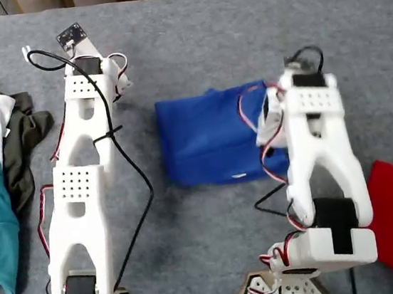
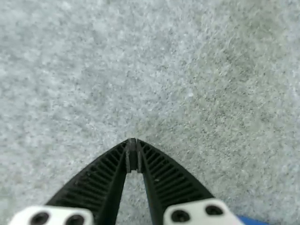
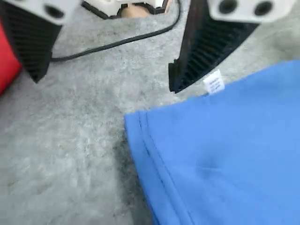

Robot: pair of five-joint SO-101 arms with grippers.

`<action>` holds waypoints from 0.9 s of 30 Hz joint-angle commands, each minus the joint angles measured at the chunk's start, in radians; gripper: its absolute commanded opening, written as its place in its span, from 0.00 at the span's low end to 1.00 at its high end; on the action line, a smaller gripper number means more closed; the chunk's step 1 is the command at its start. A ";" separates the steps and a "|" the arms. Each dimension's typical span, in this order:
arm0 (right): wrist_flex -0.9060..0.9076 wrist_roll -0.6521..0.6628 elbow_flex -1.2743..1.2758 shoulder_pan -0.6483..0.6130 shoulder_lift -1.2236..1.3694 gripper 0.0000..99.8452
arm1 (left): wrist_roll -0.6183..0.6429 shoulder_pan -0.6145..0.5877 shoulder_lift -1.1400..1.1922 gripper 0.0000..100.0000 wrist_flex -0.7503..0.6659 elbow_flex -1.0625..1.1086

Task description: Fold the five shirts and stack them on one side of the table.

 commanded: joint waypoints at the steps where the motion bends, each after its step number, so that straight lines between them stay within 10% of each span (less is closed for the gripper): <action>1: 0.114 0.009 -0.268 -0.042 0.013 0.40 | 0.006 0.012 -0.016 0.02 0.005 -0.049; 27: 0.018 -0.249 0.018 0.044 -0.051 0.40 | 0.002 0.034 -0.015 0.02 0.006 -0.048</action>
